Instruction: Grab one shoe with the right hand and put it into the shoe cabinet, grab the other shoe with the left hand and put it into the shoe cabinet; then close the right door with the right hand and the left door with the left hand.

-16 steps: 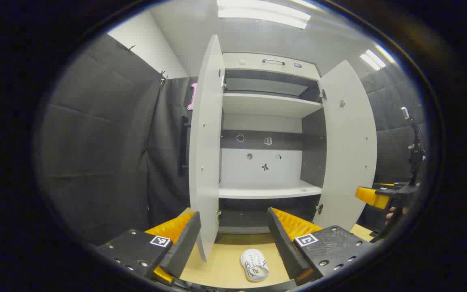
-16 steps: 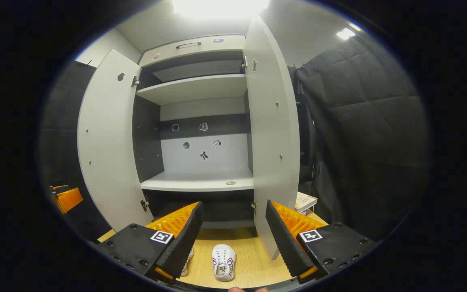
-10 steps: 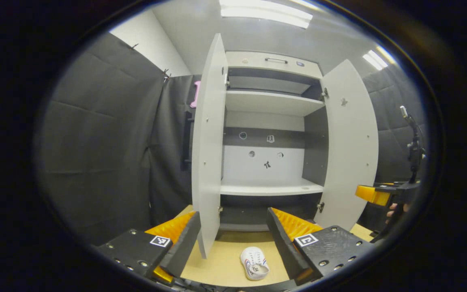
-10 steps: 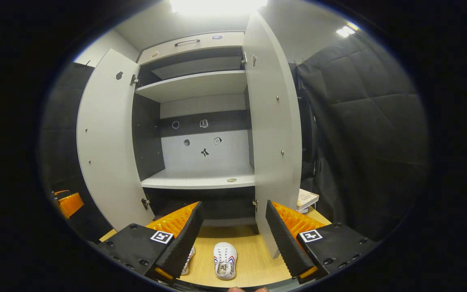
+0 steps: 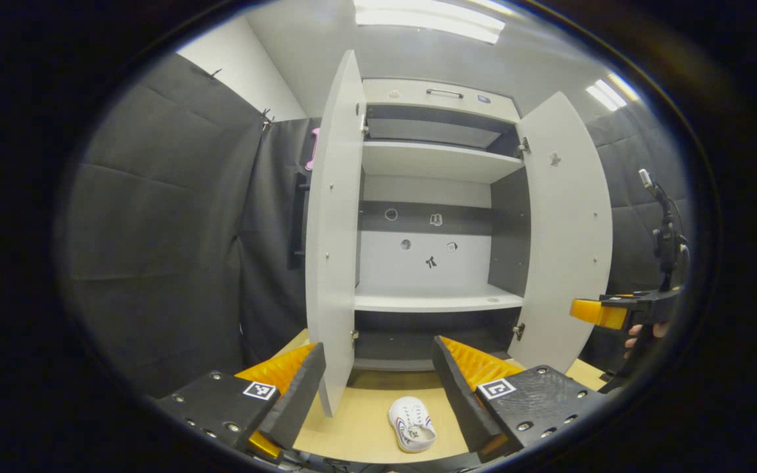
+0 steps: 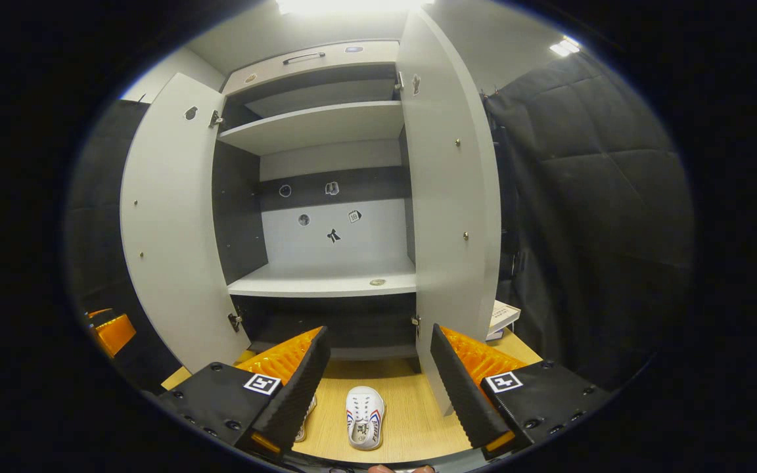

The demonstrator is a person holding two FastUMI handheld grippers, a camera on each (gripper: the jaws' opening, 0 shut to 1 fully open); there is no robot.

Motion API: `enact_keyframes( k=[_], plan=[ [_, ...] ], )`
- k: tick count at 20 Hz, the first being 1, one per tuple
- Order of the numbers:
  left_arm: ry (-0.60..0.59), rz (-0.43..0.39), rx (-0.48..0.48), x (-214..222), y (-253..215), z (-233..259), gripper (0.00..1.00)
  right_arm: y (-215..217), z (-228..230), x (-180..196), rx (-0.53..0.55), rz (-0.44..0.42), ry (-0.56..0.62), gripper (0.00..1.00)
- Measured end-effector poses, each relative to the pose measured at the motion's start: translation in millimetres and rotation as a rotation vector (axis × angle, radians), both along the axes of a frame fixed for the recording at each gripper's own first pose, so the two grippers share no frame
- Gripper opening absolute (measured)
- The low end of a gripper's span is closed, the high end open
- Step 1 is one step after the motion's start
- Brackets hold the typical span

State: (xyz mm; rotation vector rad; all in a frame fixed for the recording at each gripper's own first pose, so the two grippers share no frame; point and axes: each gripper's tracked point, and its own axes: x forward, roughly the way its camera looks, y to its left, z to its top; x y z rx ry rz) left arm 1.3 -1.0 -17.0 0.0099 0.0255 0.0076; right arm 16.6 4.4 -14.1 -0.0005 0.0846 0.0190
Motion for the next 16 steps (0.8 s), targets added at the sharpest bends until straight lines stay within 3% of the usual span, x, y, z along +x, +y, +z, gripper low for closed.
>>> enact_keyframes(
  k=[11, 12, 13, 16],
  plan=[
    [0.028, 0.02, -0.014, 2, 17, -13, 0.94, 17, -13, 28, -0.015, 0.048, 0.061, 0.97],
    [0.031, 0.023, -0.008, 1, 18, -14, 0.94, 21, -16, 33, -0.012, 0.058, 0.077, 0.92],
    [0.033, 0.027, -0.005, 0, 19, -15, 0.94, 25, -21, 39, -0.012, 0.067, 0.092, 0.97],
    [0.048, 0.024, -0.021, -7, 17, -22, 0.94, 39, -39, 57, -0.021, 0.104, 0.135, 0.97]
  ],
)
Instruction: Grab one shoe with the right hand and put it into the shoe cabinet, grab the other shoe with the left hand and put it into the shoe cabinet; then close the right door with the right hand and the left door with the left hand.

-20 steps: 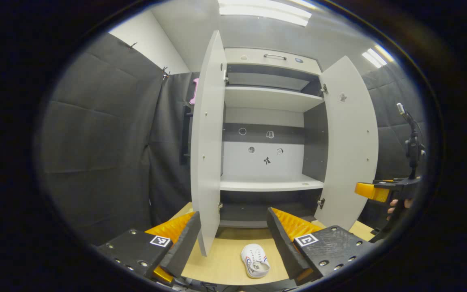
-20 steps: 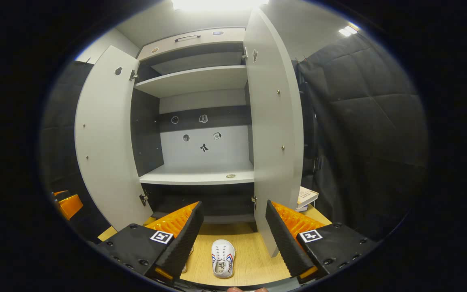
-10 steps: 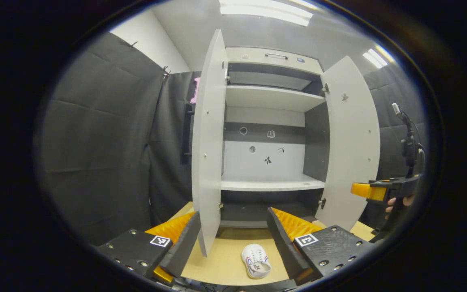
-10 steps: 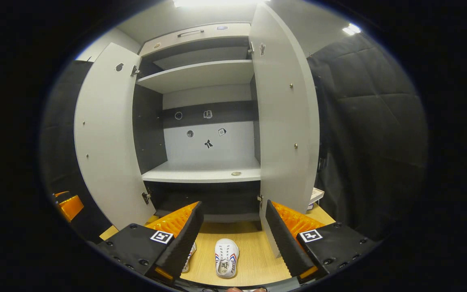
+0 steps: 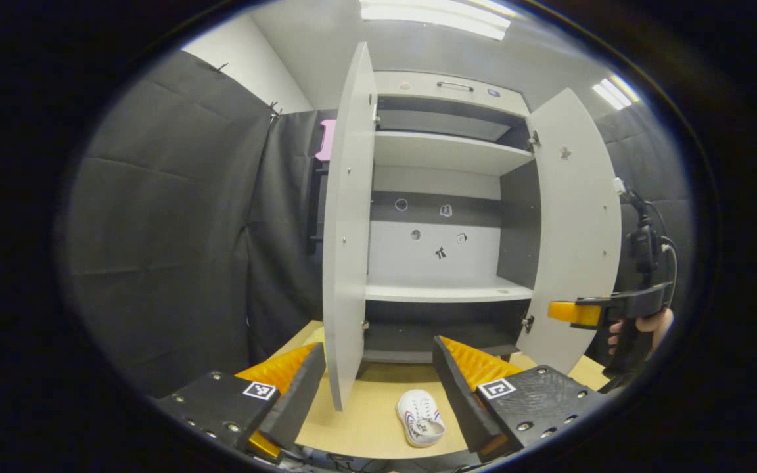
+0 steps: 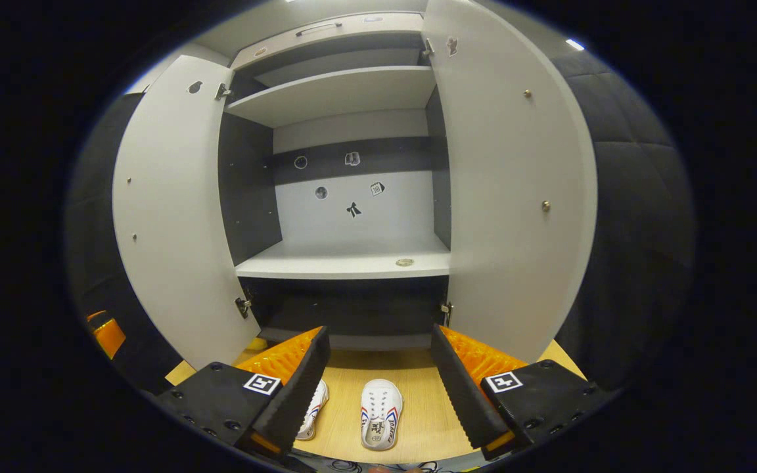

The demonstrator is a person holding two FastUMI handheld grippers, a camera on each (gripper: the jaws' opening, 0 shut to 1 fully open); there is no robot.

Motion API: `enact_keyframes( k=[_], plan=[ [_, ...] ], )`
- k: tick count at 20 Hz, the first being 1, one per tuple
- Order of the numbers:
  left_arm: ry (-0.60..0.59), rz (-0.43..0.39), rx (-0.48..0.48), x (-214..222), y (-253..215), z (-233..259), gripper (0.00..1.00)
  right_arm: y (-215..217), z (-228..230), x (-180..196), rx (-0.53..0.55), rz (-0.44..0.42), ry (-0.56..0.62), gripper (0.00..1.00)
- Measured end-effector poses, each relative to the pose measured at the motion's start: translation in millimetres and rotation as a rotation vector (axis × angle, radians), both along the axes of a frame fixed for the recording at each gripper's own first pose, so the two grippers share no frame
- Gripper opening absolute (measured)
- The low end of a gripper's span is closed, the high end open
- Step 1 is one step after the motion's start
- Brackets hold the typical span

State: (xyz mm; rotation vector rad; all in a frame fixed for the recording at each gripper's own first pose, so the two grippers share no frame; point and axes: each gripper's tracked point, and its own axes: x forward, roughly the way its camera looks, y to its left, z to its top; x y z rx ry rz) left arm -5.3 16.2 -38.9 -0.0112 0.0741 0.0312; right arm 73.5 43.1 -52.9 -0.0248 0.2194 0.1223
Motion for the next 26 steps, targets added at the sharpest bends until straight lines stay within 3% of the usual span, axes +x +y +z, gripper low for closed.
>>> enact_keyframes(
  k=[8, 12, 19, 24, 26],
  plan=[
    [0.041, -0.004, -0.02, -17, -4, -19, 0.94, 37, -103, 34, -0.055, 0.114, 0.243, 0.97],
    [0.064, 0.003, -0.068, -24, -4, -30, 0.94, 54, -154, 44, -0.113, 0.183, 0.296, 0.98],
    [0.106, 0.062, -0.108, -34, 14, -51, 0.94, 48, -253, 67, -0.101, 0.145, 0.488, 0.98],
    [0.141, 0.091, -0.119, -41, 25, -65, 0.94, 40, -301, 64, -0.108, 0.113, 0.605, 0.98],
    [0.149, 0.094, -0.12, -41, 27, -67, 0.94, 43, -313, 57, -0.093, 0.122, 0.644, 0.93]
  ],
)
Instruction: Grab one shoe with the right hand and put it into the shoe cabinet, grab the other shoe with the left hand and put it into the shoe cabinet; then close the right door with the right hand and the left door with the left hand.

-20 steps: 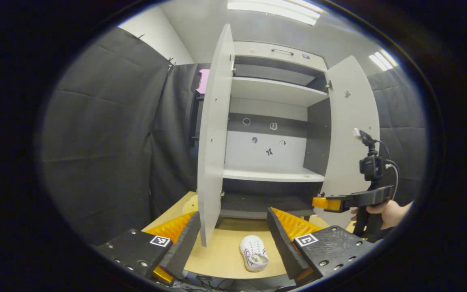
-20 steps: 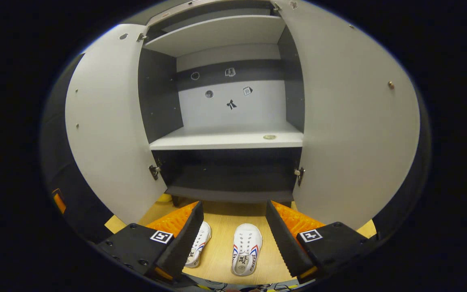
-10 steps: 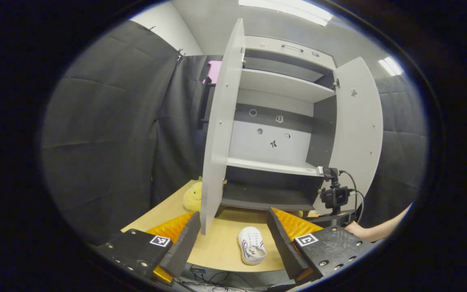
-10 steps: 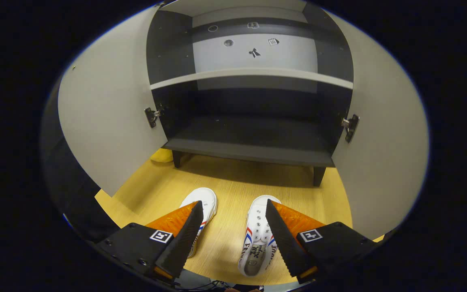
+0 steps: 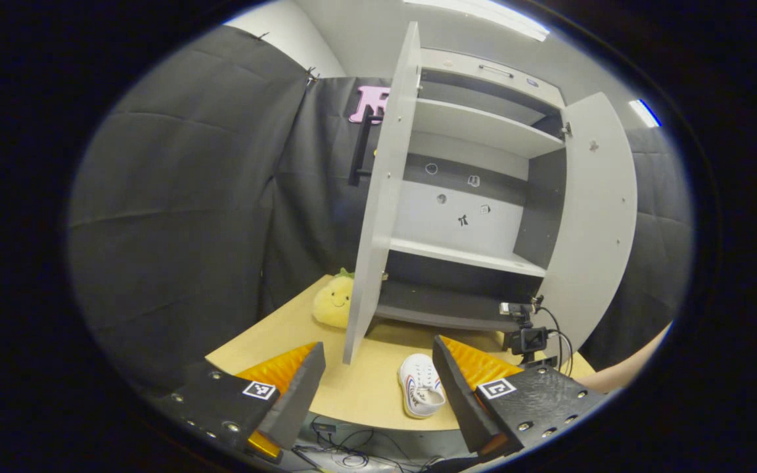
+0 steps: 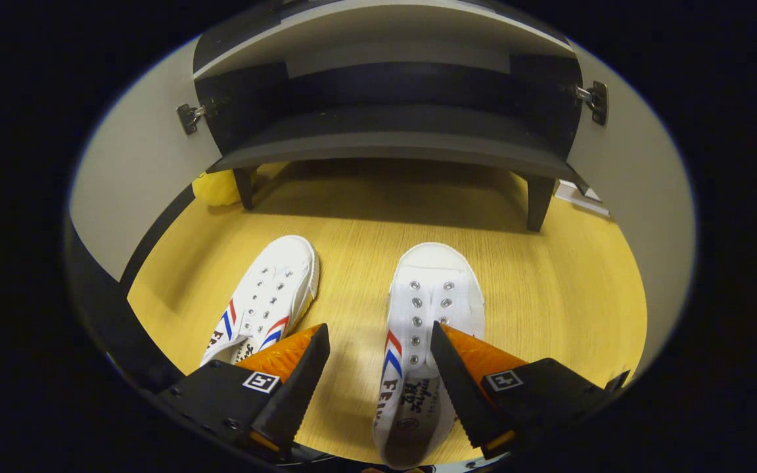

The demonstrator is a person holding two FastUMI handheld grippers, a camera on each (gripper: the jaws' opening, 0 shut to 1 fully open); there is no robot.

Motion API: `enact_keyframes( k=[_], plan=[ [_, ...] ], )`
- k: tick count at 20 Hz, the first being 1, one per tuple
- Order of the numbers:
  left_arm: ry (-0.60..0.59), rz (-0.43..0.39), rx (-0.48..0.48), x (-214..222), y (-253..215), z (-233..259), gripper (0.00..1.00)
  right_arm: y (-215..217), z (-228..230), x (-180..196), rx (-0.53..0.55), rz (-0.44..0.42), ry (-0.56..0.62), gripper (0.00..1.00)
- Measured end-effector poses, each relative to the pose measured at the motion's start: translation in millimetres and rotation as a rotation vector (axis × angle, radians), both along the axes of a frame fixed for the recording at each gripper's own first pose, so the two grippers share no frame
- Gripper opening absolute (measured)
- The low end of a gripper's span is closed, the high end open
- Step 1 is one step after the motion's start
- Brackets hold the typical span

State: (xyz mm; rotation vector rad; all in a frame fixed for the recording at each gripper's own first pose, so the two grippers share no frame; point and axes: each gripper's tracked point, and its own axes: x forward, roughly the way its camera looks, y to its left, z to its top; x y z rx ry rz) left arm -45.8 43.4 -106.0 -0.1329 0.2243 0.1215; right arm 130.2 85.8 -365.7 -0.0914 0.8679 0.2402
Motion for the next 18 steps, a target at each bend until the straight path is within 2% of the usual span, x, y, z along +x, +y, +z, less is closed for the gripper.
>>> enact_keyframes(
  k=[1, 3, 4, 5, 6, 8, 9, 10, 11, 13, 15, 17, 18],
  plan=[
    [0.002, 0.001, 0.0, 1, 0, -1, 0.94, 0, -4, 1, -0.016, 0.007, -0.002, 0.98],
    [0.005, -0.002, 0.0, 4, -2, -3, 0.95, -1, -10, 0, -0.067, 0.028, 0.001, 0.92],
    [0.005, -0.006, 0.0, 5, -3, -2, 0.95, -2, -13, 1, -0.102, 0.033, 0.003, 0.94],
    [0.004, -0.01, 0.002, 6, -5, -1, 0.95, -6, -15, 3, -0.145, 0.035, -0.006, 0.91],
    [0.002, -0.013, 0.005, 7, -7, 1, 0.95, -8, -16, 3, -0.181, 0.038, -0.004, 0.92],
    [0.0, -0.019, 0.016, 11, -11, 5, 0.95, -13, -17, 6, -0.239, 0.031, -0.015, 0.71],
    [0.0, -0.025, 0.02, 12, -15, 6, 0.95, -21, -15, 6, -0.271, 0.022, -0.025, 0.65],
    [0.001, -0.032, 0.022, 15, -18, 8, 0.95, -23, -14, 9, -0.276, 0.017, -0.032, 0.53],
    [0.004, -0.037, 0.027, 16, -22, 8, 0.94, -22, -15, 7, -0.269, 0.019, -0.03, 0.35],
    [0.006, -0.041, 0.039, 22, -28, 12, 0.95, -26, -16, 9, -0.29, 0.046, -0.019, 0.36],
    [0.003, -0.039, 0.045, 28, -38, 18, 0.95, -25, -15, 8, -0.304, 0.07, 0.003, 0.27],
    [0.015, -0.026, 0.051, 34, -48, 20, 0.94, -23, -4, 3, -0.302, 0.089, 0.038, 0.25],
    [0.022, -0.017, 0.053, 38, -54, 23, 0.94, -25, -17, 11, -0.295, 0.093, 0.054, 0.17]
  ],
)
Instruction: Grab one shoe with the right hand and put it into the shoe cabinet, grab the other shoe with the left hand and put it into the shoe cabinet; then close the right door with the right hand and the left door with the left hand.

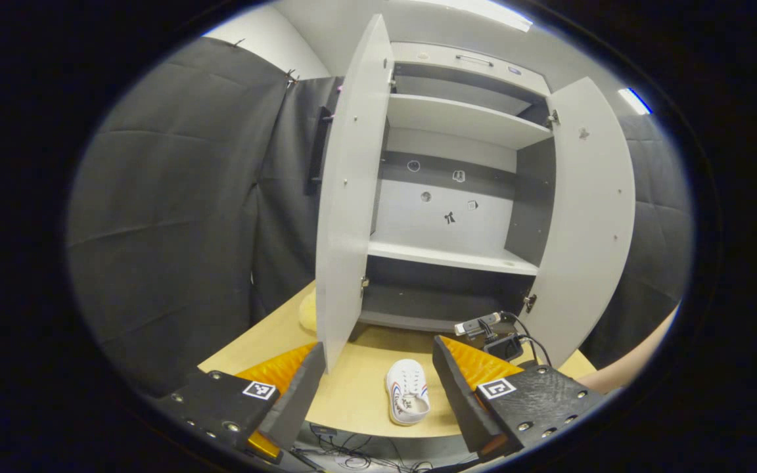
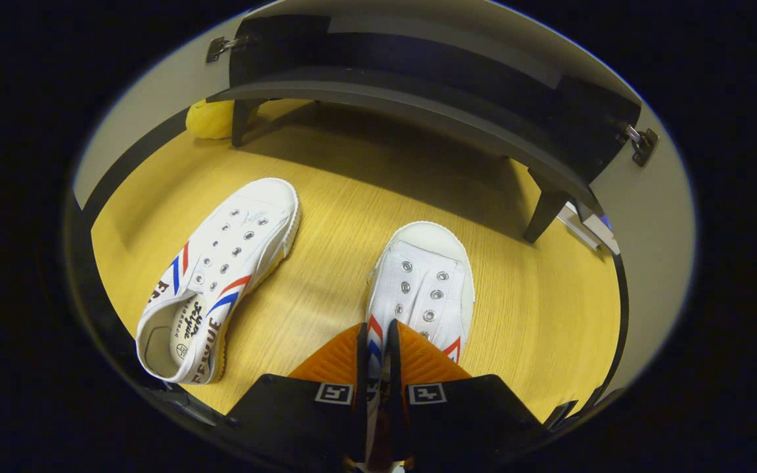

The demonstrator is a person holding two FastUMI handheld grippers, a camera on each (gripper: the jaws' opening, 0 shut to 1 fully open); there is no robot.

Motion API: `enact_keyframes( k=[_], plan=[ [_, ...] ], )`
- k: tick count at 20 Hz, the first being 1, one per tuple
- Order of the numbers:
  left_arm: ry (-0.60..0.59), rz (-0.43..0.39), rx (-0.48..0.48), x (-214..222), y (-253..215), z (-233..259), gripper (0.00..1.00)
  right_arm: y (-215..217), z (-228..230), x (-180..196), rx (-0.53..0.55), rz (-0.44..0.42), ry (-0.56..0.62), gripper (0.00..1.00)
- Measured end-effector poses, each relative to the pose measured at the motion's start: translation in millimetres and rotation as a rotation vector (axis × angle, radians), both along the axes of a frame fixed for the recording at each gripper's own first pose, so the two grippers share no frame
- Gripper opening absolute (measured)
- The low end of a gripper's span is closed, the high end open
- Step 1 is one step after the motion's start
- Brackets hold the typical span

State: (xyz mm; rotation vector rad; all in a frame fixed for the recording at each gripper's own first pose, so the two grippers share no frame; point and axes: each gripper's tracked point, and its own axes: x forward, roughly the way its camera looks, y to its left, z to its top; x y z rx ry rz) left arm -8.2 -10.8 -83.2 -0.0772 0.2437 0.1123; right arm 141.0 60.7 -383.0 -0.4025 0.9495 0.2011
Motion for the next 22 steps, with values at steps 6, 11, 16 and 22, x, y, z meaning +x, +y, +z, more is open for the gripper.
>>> enact_keyframes(
  k=[6, 11, 16, 22],
  plan=[
    [-0.025, 0.064, 0.036, 10, -29, 24, 0.94, -1, 10, -6, 0.118, 0.022, 0.082, 0.02],
    [-0.014, 0.124, 0.047, 21, -52, 22, 0.94, -9, 29, -9, 0.166, 0.064, 0.052, 0.0],
    [-0.022, 0.118, 0.08, 23, -67, 29, 0.94, 3, 64, -34, 0.28, 0.109, 0.023, 0.02],
    [-0.036, 0.068, 0.096, 30, -60, 36, 0.94, 10, 115, -62, 0.332, 0.153, -0.061, 0.02]
  ],
)
